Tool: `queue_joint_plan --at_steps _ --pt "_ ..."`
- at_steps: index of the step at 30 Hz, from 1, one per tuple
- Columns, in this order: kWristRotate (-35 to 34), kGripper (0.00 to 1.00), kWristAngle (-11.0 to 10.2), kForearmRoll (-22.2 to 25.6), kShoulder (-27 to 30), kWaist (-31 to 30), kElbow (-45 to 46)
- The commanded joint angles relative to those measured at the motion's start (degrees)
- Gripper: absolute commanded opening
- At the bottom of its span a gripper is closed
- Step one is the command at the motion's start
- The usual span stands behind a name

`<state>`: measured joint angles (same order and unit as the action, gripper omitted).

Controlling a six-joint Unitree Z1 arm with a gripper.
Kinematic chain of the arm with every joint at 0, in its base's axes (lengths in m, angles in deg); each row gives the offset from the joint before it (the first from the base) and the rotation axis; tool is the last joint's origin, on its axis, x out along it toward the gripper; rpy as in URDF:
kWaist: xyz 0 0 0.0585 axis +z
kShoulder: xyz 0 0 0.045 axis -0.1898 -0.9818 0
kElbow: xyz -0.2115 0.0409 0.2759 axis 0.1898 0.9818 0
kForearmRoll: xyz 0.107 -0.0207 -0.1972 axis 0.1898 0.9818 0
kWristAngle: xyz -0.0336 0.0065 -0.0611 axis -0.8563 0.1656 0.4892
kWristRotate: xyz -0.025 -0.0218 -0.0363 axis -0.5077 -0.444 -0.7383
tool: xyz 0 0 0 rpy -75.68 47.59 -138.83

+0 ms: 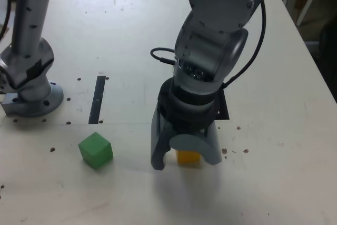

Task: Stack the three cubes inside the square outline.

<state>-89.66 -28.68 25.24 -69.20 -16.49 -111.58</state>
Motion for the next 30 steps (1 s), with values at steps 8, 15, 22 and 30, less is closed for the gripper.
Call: queue_joint_plan --at_steps 8,15,22,30 --pt "0.02 0.34 -0.12 -0.65 -0.77 -0.08 0.16" --pt "0.01 0.29 -0.24 -0.86 -0.71 -0.08 0.13" --pt "0.07 0.29 -0.24 -0.77 -0.64 -0.08 0.07" --pt "0.16 0.28 -0.91 0.5 0.46 -0.08 -0.38"
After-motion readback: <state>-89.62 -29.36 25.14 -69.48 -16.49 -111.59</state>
